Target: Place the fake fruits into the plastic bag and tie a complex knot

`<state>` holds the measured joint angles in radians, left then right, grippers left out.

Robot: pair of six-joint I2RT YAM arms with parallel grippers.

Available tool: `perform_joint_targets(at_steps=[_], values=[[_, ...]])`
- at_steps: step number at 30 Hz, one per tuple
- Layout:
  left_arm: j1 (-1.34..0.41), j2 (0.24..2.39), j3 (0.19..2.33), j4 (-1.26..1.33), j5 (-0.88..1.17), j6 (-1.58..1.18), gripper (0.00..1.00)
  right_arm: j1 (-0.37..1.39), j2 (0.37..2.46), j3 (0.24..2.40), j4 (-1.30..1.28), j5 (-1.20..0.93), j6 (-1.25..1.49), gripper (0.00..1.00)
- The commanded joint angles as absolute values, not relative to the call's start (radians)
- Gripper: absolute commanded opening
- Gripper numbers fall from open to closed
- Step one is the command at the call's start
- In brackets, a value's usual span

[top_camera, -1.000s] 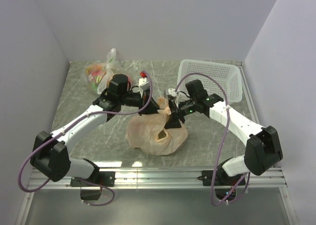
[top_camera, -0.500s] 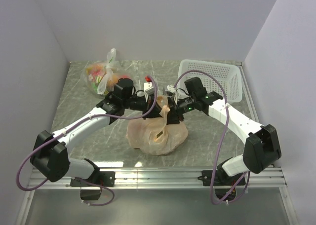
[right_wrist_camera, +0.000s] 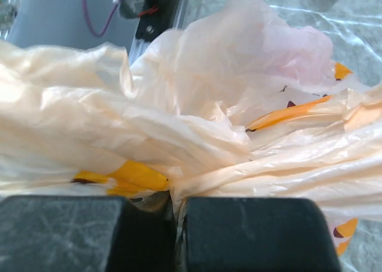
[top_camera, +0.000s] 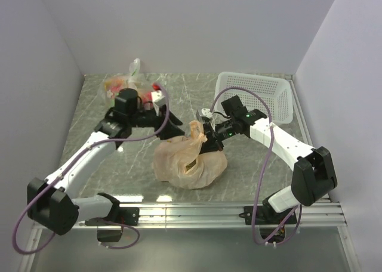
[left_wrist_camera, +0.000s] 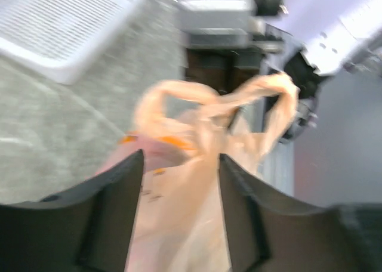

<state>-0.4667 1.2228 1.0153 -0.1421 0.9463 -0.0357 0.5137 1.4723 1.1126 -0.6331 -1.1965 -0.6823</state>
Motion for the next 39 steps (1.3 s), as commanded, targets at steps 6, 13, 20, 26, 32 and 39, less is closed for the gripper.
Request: perform_joint_targets(at_steps=[6,13,20,26,32,39], values=[[-0.394,1.250,1.127,-0.180,1.003,0.010,0.72,0.518,1.541,1.261,-0.944,-1.275,-1.049,0.00],[-0.397,1.388,1.184,-0.081,1.063,-0.063,0.88,0.518,1.595,1.333,-1.091,-1.278,-1.190,0.00],[-0.419,1.451,1.223,-0.112,1.190,-0.044,0.68,0.518,1.601,1.332,-1.088,-1.267,-1.178,0.00],[-0.475,1.442,1.218,-0.179,1.175,0.034,0.68,0.515,1.601,1.339,-1.066,-1.275,-1.149,0.00],[-0.486,1.447,1.183,-0.129,1.088,0.022,0.48,0.515,1.588,1.338,-1.074,-1.270,-1.152,0.00],[-0.480,1.447,1.195,-0.152,1.126,0.009,0.01,0.485,1.543,1.284,-0.936,-1.232,-1.022,0.47]])
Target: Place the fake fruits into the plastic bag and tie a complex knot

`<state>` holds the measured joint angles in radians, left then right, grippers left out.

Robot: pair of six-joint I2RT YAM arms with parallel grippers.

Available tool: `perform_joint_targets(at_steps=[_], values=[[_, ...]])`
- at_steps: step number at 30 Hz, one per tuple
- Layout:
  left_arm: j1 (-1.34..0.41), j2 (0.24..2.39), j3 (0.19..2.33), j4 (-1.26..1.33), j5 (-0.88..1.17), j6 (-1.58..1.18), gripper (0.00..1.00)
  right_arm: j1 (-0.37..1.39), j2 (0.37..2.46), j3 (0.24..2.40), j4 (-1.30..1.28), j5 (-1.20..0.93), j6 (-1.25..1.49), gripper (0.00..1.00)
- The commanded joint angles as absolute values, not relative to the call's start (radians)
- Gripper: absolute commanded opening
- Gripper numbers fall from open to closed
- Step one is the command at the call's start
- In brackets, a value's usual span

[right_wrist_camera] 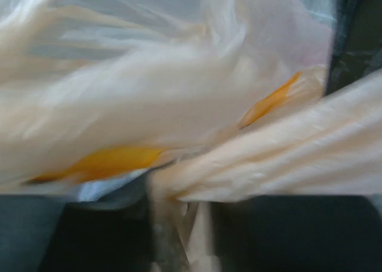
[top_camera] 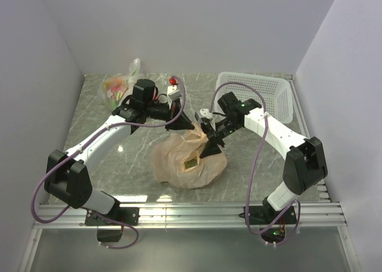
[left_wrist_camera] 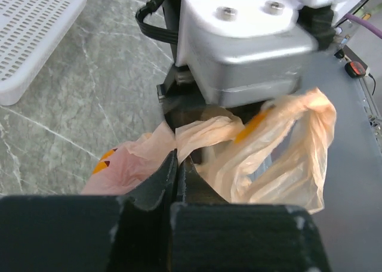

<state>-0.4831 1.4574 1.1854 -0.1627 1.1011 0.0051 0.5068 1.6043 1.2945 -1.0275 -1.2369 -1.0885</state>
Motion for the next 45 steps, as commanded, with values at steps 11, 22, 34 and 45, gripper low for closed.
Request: perform_joint_targets(at_steps=[11,22,34,45], values=[[-0.480,1.476,1.218,-0.179,1.127,0.009,0.00,0.333,1.327,1.299,-0.804,-1.181,-0.826,0.92],[-0.480,1.512,1.232,-0.198,1.117,0.006,0.00,0.457,1.170,1.355,-0.583,-1.074,-0.693,0.97],[-0.477,1.517,1.244,-0.222,1.118,0.015,0.00,0.617,1.213,1.276,-0.580,-0.887,-0.899,0.74],[-0.443,1.502,1.273,-0.262,1.111,0.048,0.00,0.623,1.149,1.129,-0.566,-0.775,-0.871,0.00]])
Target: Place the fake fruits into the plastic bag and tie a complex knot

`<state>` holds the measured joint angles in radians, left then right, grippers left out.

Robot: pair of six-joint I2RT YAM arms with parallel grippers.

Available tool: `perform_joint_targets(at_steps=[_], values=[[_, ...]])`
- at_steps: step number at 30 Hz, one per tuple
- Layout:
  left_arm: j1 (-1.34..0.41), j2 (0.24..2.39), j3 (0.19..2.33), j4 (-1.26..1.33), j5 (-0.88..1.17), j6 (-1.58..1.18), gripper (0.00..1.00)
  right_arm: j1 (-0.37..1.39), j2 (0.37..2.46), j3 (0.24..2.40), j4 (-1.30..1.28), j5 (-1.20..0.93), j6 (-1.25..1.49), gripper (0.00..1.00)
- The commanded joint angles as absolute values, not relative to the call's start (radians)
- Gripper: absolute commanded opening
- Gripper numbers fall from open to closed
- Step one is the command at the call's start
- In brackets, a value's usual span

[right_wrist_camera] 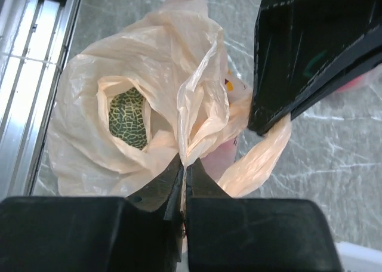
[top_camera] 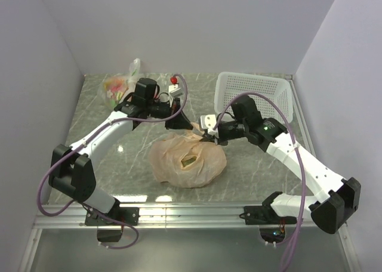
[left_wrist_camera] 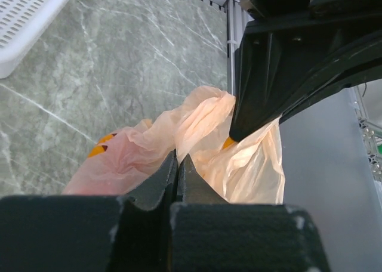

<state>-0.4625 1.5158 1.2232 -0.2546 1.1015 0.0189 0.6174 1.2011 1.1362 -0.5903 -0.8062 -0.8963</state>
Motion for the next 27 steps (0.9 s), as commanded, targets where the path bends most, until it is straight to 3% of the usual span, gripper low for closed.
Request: perform_joint_targets(at_steps=[1,17,27], values=[[-0.437,1.494,1.284,-0.271,1.103,0.057,0.00,0.624,1.141,1.109,-0.563,-0.766,-0.839,0.00],[-0.492,1.332,1.336,-0.521,1.131,0.183,0.00,0.621,1.236,1.081,-0.443,-0.767,-0.480,0.00],[-0.600,1.252,1.209,-0.707,0.976,0.308,0.01,0.600,1.267,1.089,-0.328,-0.719,-0.221,0.00]])
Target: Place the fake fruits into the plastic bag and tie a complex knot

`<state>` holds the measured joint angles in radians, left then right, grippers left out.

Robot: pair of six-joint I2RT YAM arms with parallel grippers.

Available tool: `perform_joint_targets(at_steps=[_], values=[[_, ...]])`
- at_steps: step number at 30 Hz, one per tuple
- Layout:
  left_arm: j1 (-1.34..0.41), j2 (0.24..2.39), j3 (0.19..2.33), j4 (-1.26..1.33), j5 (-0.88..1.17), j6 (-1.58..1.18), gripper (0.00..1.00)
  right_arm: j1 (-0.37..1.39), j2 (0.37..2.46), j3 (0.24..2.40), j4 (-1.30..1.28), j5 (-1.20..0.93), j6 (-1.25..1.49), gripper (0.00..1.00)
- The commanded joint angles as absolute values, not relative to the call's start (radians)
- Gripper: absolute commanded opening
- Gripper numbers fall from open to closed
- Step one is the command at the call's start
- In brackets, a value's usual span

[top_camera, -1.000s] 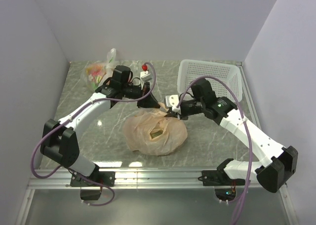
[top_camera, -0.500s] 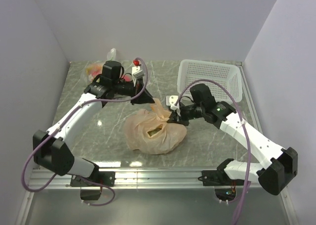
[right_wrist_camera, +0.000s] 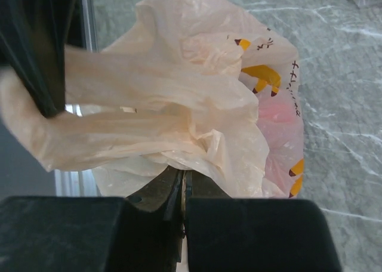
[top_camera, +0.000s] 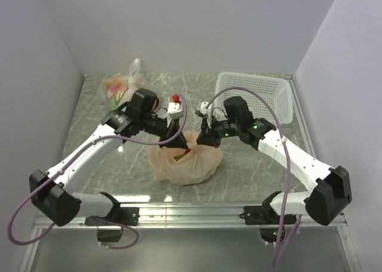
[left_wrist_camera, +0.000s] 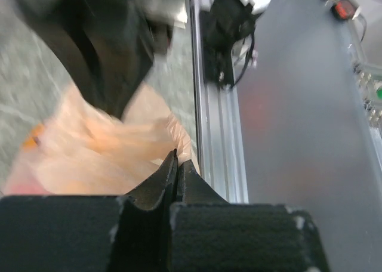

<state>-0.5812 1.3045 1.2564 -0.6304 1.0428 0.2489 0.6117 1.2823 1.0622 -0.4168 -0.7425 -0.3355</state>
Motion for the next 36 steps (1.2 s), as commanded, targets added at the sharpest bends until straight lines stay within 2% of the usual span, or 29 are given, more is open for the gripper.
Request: perform_joint_targets(at_steps=[1,6,12,19,28,32,36], values=[[-0.606,1.238,1.153,-0.681,0.944,0.257,0.01,0.595,1.263,1.091,-0.331,-0.738,-0.213,0.00],[-0.646,1.184,0.997,-0.563,0.738,0.232,0.01,0.580,1.240,1.083,-0.325,-0.764,-0.146,0.00],[-0.672,1.242,0.951,-0.450,0.500,0.183,0.01,0.555,1.207,1.085,-0.296,-0.888,-0.069,0.00],[-0.696,1.285,0.947,-0.319,0.433,0.035,0.01,0.557,1.154,1.025,-0.220,-1.018,0.046,0.00],[-0.735,1.213,0.853,-0.074,0.482,-0.293,0.07,0.561,1.144,0.947,-0.150,-0.947,0.087,0.00],[-0.813,1.195,0.812,-0.009,0.379,-0.379,0.11,0.560,1.137,0.936,-0.080,-0.959,0.155,0.00],[-0.816,1.258,0.795,0.055,0.304,-0.540,0.14,0.560,1.105,0.910,0.020,-1.040,0.248,0.00]])
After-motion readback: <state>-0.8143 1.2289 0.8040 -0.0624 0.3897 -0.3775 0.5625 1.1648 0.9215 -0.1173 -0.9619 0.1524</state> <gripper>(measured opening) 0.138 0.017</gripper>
